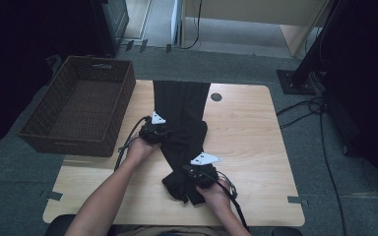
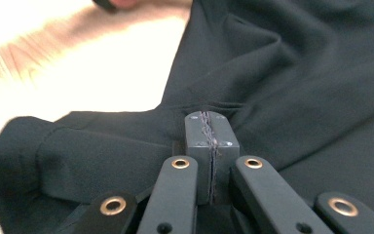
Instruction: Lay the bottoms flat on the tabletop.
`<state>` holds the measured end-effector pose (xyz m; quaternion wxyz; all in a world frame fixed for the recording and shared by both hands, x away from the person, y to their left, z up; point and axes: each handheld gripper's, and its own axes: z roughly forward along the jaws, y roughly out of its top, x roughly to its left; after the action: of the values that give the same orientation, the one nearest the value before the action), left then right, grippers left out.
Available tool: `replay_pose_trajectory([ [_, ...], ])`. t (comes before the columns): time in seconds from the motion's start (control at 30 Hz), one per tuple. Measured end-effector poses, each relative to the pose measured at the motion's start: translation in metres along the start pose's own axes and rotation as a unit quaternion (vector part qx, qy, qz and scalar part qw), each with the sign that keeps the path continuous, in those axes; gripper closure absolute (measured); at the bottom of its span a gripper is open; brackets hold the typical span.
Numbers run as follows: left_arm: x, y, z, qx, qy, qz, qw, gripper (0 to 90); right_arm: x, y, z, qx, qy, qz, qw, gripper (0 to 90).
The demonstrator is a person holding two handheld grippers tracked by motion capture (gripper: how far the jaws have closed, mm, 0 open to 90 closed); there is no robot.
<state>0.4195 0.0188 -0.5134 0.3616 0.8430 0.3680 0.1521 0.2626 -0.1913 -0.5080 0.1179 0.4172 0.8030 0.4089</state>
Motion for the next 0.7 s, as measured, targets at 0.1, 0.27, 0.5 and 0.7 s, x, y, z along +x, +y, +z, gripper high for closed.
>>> replay_pose_trajectory([
  [0.1,0.001,0.0,0.0,-0.001,0.001,-0.002,1.0,69.4,-0.004,-0.001,-0.018,-0.011,-0.01,0.005,0.9999,89.8],
  [0.27,0.002,0.0,0.001,-0.001,0.001,-0.001,1.0,69.4,-0.021,-0.014,-0.044,-0.012,-0.034,0.019,0.9992,89.7],
  [0.5,0.005,0.001,0.001,0.003,0.0,-0.001,1.0,69.4,-0.041,-0.027,-0.063,-0.022,-0.064,0.053,0.9963,87.9],
  [0.7,0.006,0.001,0.001,0.001,-0.002,-0.003,1.0,69.4,-0.049,-0.021,-0.052,-0.032,-0.068,0.053,0.9958,76.6],
])
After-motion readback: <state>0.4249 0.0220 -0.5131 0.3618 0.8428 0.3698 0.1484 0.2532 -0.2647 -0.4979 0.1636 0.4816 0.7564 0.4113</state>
